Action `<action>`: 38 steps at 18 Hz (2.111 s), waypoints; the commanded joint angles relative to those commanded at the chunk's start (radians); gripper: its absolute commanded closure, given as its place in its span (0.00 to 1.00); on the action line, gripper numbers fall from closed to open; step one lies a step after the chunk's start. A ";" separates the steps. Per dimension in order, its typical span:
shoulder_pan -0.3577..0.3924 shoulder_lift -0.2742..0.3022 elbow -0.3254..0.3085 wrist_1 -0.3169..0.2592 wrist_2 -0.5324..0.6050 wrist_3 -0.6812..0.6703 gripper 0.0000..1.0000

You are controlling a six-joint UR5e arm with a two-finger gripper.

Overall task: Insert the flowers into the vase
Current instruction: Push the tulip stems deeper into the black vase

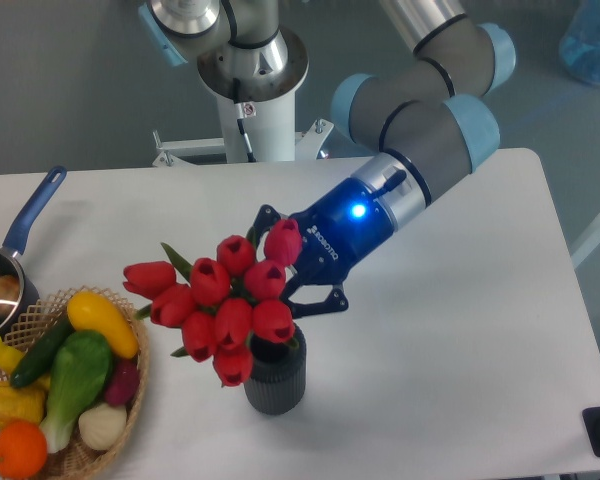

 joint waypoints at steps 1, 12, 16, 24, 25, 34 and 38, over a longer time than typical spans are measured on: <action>0.005 -0.005 0.002 0.000 -0.018 0.005 0.96; -0.004 -0.040 0.008 0.000 -0.035 0.009 0.96; -0.014 -0.046 0.008 0.000 -0.035 0.009 0.96; -0.021 -0.066 0.008 0.000 -0.037 0.009 0.95; -0.023 -0.064 0.008 0.000 -0.037 0.009 0.95; -0.024 -0.077 0.046 0.000 -0.054 0.008 0.94; -0.029 -0.084 0.046 0.000 -0.060 0.008 0.94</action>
